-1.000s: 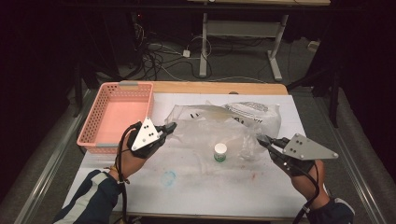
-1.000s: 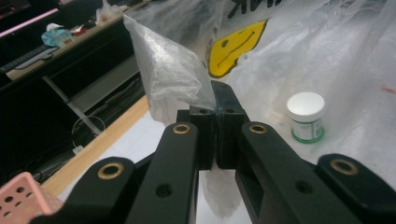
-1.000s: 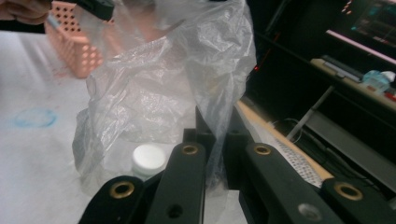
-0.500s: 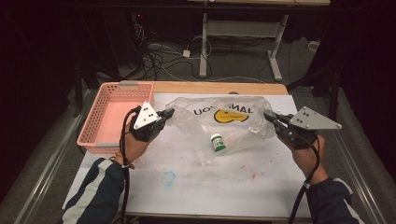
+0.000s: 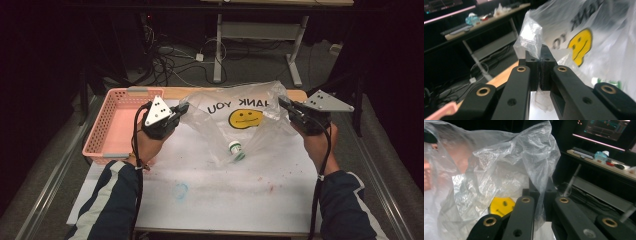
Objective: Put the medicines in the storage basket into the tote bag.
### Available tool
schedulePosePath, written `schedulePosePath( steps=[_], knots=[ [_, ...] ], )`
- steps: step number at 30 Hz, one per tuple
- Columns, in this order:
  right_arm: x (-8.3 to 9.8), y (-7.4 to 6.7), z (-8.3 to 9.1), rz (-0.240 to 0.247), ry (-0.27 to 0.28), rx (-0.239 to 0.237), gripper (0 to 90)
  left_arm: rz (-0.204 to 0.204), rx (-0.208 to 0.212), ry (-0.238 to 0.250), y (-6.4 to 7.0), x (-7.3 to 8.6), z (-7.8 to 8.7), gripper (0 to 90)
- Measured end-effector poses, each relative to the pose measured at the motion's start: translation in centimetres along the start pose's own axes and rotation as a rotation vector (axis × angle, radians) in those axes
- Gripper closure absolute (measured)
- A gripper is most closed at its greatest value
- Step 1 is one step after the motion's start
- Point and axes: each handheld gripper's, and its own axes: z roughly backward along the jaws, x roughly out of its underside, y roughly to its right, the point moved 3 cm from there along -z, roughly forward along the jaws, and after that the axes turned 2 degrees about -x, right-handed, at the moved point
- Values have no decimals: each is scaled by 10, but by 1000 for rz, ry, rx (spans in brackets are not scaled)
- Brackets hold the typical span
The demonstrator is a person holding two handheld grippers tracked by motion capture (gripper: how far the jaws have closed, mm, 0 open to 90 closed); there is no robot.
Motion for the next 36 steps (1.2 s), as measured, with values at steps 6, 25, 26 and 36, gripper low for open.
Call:
schedulePosePath(
  steps=[6, 25, 26, 36],
  knots=[
    [-13, -8, 0, 20, 12, -20, 900, -7, -14, 47, -5, -17, 13, 859],
    [-43, 17, -33, -65, -39, 12, 900, 8, -30, 8, -26, -54, -29, 856],
    [-41, 21, -38, -84, -45, 11, 900, 8, -37, 1, -28, -53, -35, 856],
    [-23, 63, -61, -149, -131, 140, 900, 66, -113, -48, -53, -48, -62, 852]
  ],
)
